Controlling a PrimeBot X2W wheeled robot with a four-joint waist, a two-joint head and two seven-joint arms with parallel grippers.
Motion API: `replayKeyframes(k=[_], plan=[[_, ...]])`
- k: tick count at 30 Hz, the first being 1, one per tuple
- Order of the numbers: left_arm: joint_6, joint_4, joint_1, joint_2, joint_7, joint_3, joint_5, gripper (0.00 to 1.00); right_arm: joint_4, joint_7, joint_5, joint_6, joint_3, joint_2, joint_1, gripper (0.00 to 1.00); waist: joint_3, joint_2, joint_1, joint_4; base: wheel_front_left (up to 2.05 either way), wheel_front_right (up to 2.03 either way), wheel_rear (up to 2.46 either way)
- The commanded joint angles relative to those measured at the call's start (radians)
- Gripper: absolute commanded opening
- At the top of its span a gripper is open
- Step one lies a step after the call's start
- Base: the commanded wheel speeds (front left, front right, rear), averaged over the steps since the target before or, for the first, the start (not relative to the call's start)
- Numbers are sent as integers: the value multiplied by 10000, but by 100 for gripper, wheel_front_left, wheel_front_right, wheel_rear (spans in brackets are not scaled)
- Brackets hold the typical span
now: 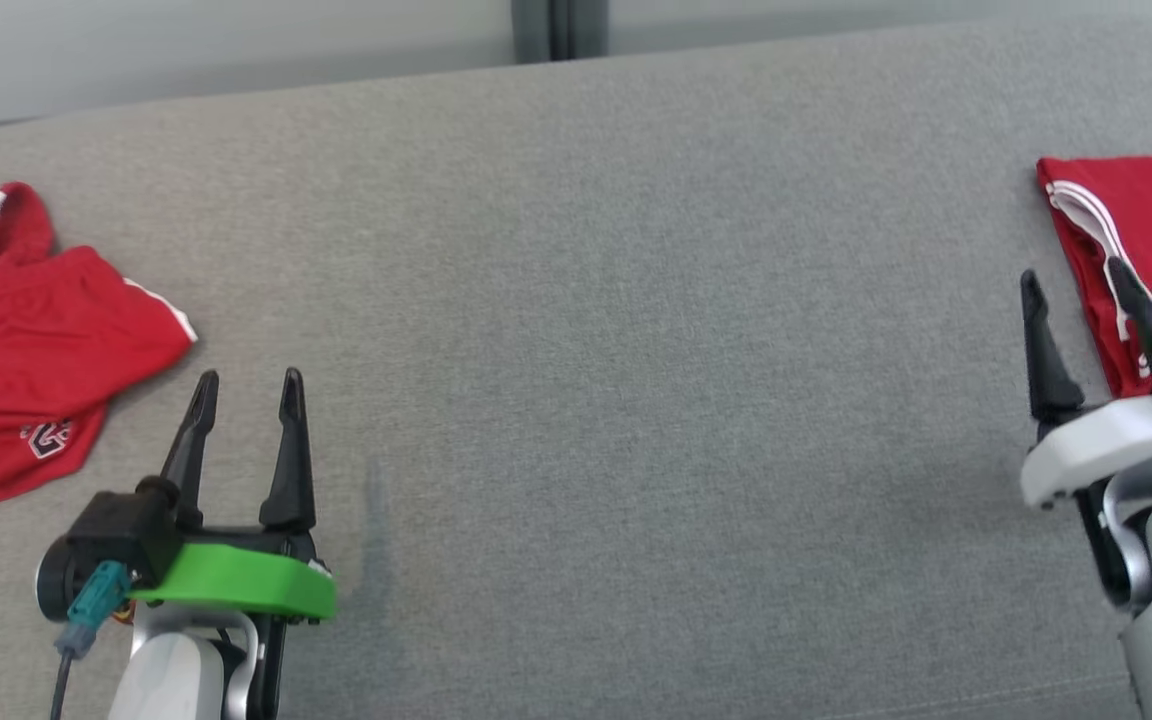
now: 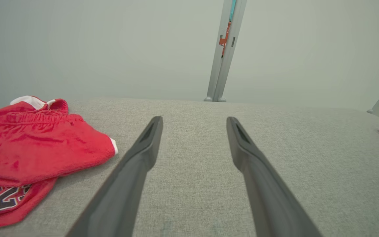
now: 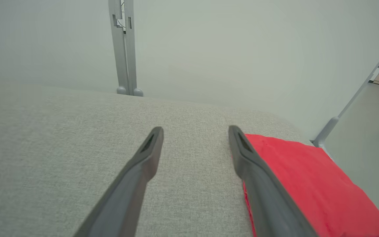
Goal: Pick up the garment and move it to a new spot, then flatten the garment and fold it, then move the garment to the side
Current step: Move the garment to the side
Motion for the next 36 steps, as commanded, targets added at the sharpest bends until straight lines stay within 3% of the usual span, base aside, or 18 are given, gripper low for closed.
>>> replayKeyframes(k=[1, 12, 36], plan=[[-21, 72, 251, -70, -2, 49, 86, 100, -303, -1, -60, -19, -41, 109, 382, 100, -641, 0, 0, 497, 0, 0, 0], [-46, 436, 967, -278, -1, 477, -6, 100, -1982, 529, -37, -19, -117, 1117, 1852, 100, -1481, 0, 0, 721, 0, 0, 0], [-71, 1368, 646, -182, -2, 346, -163, 100, -1318, 542, -282, -19, 41, 1801, 2758, 100, -2206, 0, 0, 798, 0, 0, 0]])
